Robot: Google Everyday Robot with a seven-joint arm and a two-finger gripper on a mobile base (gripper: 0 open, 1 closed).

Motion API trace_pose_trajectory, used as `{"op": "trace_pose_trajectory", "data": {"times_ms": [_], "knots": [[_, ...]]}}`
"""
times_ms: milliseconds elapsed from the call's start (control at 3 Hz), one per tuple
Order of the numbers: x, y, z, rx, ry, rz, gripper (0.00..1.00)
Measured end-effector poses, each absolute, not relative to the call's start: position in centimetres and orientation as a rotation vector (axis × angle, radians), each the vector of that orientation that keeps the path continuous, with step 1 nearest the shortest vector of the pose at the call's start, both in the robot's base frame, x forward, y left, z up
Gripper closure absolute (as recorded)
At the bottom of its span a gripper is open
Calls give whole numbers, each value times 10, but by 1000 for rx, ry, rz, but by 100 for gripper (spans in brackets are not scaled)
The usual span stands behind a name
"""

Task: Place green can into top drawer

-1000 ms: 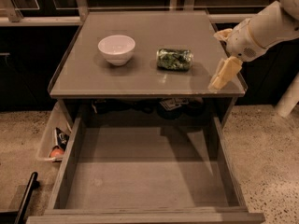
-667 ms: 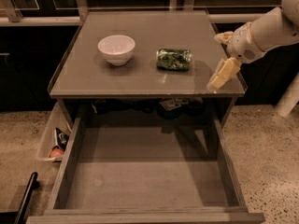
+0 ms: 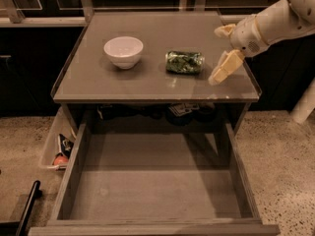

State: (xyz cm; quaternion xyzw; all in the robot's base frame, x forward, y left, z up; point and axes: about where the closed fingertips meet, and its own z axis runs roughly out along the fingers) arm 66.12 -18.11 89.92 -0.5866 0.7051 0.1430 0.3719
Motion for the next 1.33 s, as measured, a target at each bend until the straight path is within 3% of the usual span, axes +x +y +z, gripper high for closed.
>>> {"op": "trace_pose_trajectory", "data": {"times_ms": [1333], "knots": [[718,-149,874,-1572,1849,297,0]]}}
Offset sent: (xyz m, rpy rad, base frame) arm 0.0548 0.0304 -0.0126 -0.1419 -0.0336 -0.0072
